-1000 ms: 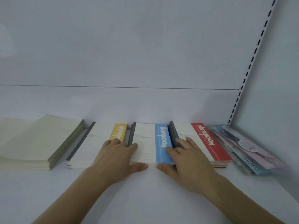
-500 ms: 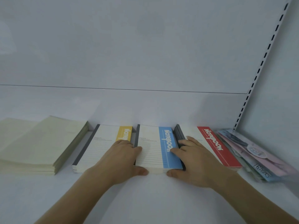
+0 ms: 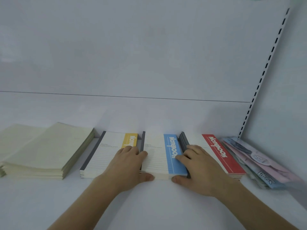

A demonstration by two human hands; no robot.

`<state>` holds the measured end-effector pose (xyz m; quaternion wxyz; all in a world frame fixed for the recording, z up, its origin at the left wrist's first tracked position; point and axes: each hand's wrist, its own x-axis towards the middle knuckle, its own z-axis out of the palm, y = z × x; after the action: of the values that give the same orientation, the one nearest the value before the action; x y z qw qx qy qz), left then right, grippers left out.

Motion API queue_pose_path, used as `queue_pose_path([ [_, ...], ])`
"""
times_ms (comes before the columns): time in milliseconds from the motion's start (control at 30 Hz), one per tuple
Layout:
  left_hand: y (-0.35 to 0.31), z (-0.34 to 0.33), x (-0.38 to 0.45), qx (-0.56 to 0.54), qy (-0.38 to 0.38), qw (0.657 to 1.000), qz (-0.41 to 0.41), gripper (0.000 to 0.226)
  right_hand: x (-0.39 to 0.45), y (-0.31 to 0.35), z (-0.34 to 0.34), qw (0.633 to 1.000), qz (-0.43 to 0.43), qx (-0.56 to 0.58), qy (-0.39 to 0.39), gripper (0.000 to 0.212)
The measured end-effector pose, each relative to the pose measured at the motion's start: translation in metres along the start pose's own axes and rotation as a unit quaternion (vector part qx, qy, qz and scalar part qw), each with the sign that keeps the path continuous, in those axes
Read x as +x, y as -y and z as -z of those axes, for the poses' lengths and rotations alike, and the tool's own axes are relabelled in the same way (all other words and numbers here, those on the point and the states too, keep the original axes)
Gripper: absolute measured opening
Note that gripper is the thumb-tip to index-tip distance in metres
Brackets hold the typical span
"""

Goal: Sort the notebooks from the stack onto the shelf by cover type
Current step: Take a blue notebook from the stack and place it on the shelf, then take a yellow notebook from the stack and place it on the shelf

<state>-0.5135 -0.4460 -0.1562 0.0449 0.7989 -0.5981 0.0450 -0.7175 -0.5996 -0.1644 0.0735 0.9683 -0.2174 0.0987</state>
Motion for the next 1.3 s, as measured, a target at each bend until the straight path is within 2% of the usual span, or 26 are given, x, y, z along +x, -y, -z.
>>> queue_pose_path([
  [267,-0.011,0.000,-0.017,-0.028,-0.092,0.994,0.049,0.077,-0.011,0.009,0.010,0.998,-0.024,0.025,-0.050,0.079],
  [500,-0.005,0.003,-0.065,-0.042,-0.187,0.977,0.095,0.061,-0.005,0.063,0.003,0.988,-0.009,0.070,-0.134,0.058],
  [800,0.073,0.028,-0.165,-0.033,-0.233,0.958,0.161,0.050,0.018,0.191,0.018,0.987,0.017,0.054,-0.150,0.064],
  [1000,0.166,0.046,-0.267,-0.038,-0.205,0.954,0.216,0.054,0.042,0.323,0.033,0.984,0.055,0.070,-0.154,0.063],
  [1100,0.215,0.052,-0.312,-0.038,-0.209,0.949,0.235,0.048,0.052,0.391,0.033,0.980,0.075,0.093,-0.158,0.063],
  [1300,0.300,0.060,-0.368,-0.056,-0.206,0.939,0.269,0.046,0.091,0.497,0.036,0.979,0.100,0.109,-0.143,0.062],
])
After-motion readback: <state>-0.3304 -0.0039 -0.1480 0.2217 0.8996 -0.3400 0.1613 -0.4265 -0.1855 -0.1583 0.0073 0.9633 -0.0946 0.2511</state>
